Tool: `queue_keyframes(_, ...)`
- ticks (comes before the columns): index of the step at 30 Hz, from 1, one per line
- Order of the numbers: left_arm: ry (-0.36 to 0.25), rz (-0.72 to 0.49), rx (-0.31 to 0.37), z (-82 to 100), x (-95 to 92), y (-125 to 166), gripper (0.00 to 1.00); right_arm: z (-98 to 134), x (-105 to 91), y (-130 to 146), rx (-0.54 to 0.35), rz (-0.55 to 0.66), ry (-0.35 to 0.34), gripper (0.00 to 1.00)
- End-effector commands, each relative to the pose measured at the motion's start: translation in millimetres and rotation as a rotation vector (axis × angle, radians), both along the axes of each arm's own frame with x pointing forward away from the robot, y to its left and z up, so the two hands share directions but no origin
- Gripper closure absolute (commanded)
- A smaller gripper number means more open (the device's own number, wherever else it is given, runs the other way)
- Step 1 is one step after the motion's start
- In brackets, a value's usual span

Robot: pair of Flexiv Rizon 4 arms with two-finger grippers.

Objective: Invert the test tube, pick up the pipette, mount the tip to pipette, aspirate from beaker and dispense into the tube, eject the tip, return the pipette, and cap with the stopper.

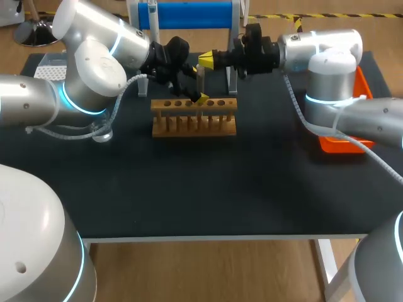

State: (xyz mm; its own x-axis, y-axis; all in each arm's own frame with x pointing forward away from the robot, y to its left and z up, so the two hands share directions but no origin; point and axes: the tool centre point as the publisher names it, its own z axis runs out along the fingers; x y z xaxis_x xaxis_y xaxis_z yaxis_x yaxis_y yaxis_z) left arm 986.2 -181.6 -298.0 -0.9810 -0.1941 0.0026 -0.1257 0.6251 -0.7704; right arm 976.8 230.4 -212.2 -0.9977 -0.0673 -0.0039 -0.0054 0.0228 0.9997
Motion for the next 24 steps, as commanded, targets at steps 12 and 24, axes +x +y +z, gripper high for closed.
queue_keyframes(12,0.003,-0.001,0.002,0.7,0.4,0,0.0,-21,1.5,8,-0.065,0.009,0.047,1.0)
queue_keyframes(24,0.003,-0.001,0.002,0.7,0.4,0,0.0,-39,-1.3,8,-0.099,-0.006,0.086,1.0)
